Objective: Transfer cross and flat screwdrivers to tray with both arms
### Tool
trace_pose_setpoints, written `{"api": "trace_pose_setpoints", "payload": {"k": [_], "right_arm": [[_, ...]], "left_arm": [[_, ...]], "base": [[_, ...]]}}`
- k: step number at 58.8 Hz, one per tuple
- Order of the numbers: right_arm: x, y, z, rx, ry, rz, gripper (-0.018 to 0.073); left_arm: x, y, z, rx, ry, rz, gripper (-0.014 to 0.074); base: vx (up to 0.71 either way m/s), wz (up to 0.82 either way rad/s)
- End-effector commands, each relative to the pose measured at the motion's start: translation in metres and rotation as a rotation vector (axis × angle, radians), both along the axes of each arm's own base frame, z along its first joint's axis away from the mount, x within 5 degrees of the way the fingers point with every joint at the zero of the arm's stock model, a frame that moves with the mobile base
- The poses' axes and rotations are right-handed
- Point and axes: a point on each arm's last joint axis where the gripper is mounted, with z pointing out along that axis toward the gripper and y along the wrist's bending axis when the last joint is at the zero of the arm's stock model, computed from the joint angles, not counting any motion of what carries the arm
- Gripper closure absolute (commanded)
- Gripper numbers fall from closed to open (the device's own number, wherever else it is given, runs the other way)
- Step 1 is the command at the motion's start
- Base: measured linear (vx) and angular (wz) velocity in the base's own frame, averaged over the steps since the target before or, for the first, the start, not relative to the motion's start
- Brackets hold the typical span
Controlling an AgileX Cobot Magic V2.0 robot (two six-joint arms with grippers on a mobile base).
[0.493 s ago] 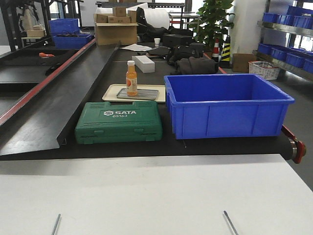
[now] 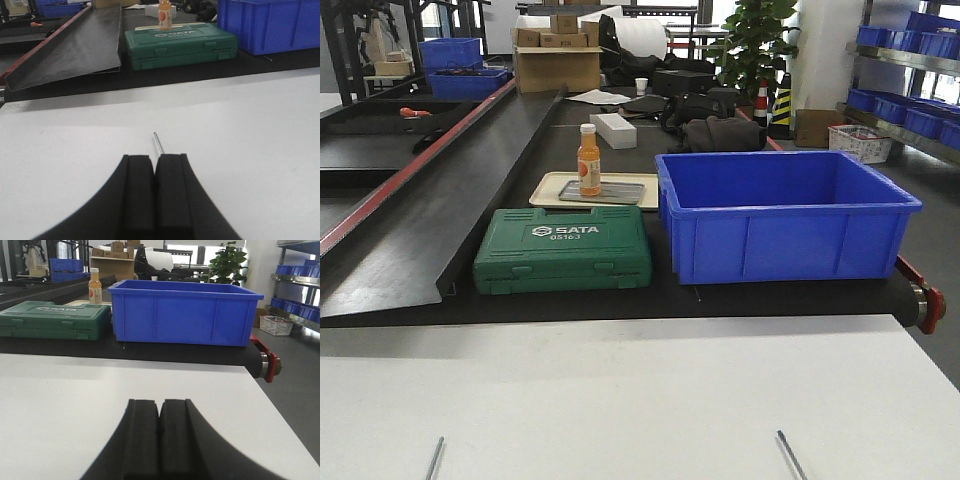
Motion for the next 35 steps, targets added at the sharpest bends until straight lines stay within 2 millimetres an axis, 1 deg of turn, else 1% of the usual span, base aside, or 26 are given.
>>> {"api": "trace_pose_setpoints", "payload": {"k": [1, 6, 9, 11, 15, 18, 22, 28, 30, 32, 34, 35], "right_arm": [[0.000, 0.000, 0.005, -0.016, -0.079, 0.002, 0.0567], [0.000, 0.001, 0.006, -0.015, -0.092, 0.004, 0.0567], [0.000, 0.001, 0.007, -0.015, -0.102, 0.005, 0.0567], [-0.001, 0.001, 0.009, -0.014, -0.118, 0.007, 0.0567], [-0.002, 0.002, 0.017, -0.009, -0.199, 0.015, 0.0567], [-0.004, 0.002, 0.024, -0.006, -0.280, 0.025, 0.0567], [-0.009, 0.003, 0.040, 0.002, -0.420, 0.038, 0.0567], [-0.016, 0.003, 0.070, 0.010, -0.500, 0.036, 0.0567], [-0.020, 0.002, 0.083, 0.010, -0.510, 0.032, 0.0567], [-0.022, 0.002, 0.101, 0.010, -0.507, 0.026, 0.0567], [-0.023, 0.001, 0.114, 0.009, -0.497, 0.021, 0.0567], [-0.023, 0.001, 0.124, 0.009, -0.487, 0.018, 0.0567]], "left_arm": [[-0.001, 0.000, 0.018, -0.029, -0.125, 0.004, 0.0599], [-0.001, 0.000, 0.019, -0.017, -0.132, 0.004, 0.0599], [-0.001, 0.001, 0.022, 0.035, -0.177, 0.006, 0.0599], [-0.001, 0.001, 0.024, 0.036, -0.196, 0.006, 0.0599], [-0.001, 0.001, 0.026, 0.034, -0.216, 0.008, 0.0599], [-0.002, 0.001, 0.034, 0.029, -0.276, 0.010, 0.0599], [-0.005, 0.002, 0.048, 0.013, -0.412, 0.017, 0.0599], [-0.013, 0.003, 0.072, -0.056, -0.611, 0.021, 0.0599], [-0.016, 0.003, 0.080, -0.075, -0.646, 0.019, 0.0599], [-0.019, 0.004, 0.090, -0.090, -0.665, 0.017, 0.0599], [-0.022, 0.004, 0.102, -0.104, -0.675, 0.017, 0.0599], [-0.024, 0.004, 0.110, -0.111, -0.684, 0.017, 0.0599]], "base": [[0.00, 0.00], [0.00, 0.00], [0.00, 0.00], [0.00, 0.00], [0.00, 0.00], [0.00, 0.00], [0.00, 0.00], [0.00, 0.00], [0.00, 0.00], [0.00, 0.00], [0.00, 0.00], [0.00, 0.00]]}}
